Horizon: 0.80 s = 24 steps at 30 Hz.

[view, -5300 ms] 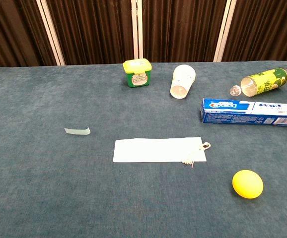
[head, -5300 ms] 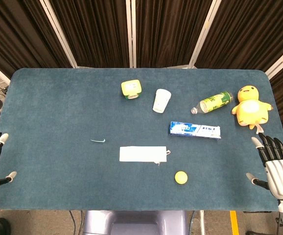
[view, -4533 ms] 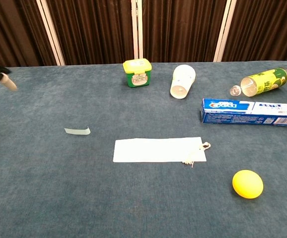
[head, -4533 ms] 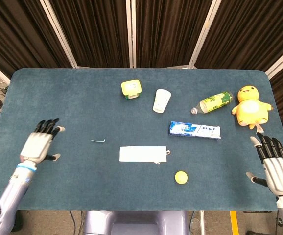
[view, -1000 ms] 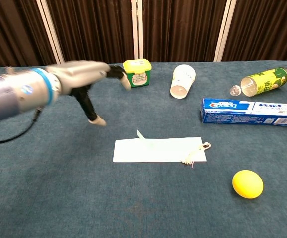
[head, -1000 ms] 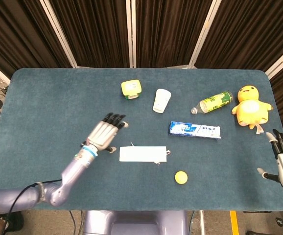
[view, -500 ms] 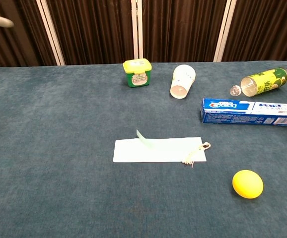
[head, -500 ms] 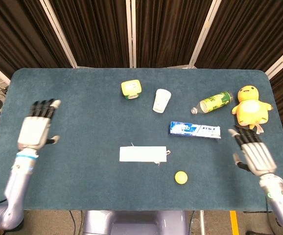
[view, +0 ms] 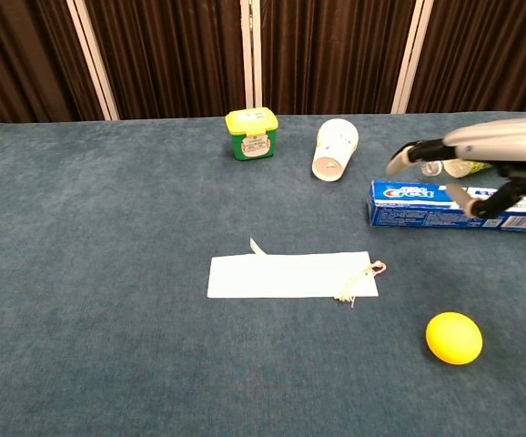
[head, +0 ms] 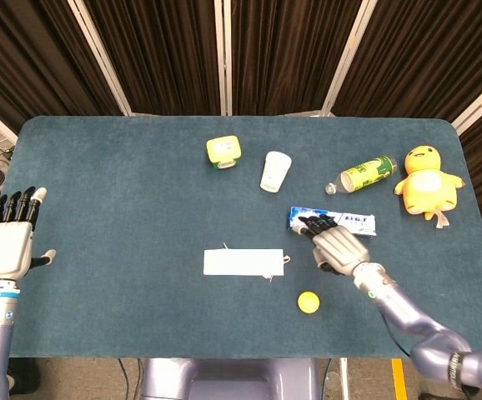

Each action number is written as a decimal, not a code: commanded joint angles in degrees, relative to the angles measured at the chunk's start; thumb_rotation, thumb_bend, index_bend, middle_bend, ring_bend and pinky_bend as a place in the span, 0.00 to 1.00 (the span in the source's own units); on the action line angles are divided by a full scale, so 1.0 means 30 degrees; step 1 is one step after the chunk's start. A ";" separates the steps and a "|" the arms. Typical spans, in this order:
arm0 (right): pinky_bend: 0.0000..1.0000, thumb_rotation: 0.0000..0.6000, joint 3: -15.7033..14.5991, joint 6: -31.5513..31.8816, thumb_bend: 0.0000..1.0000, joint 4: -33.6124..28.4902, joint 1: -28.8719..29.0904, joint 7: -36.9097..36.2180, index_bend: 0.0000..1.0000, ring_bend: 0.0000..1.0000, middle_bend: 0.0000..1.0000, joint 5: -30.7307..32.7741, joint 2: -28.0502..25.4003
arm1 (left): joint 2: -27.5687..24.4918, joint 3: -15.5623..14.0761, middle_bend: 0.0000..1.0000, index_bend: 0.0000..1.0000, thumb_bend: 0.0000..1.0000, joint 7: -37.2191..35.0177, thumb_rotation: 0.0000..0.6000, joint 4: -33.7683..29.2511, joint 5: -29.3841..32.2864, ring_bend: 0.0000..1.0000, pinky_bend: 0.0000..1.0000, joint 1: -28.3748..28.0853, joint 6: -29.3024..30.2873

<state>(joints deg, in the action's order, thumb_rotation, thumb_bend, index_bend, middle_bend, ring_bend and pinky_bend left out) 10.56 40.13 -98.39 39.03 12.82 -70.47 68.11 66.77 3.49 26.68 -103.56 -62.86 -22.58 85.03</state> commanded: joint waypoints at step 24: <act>0.00 1.00 -0.1540 0.0442 0.82 0.3108 0.4124 0.5132 0.22 0.00 0.00 0.5151 0.6388 | -0.0438 0.0821 0.00 0.00 0.00 -0.0723 1.00 0.0278 -0.0296 0.00 0.00 0.0659 -0.1358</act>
<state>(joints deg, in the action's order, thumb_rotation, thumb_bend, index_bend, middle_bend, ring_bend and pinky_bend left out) 6.04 41.40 -89.19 51.27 28.09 -55.14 87.14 65.47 5.92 24.54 -102.74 -63.71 -20.62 81.00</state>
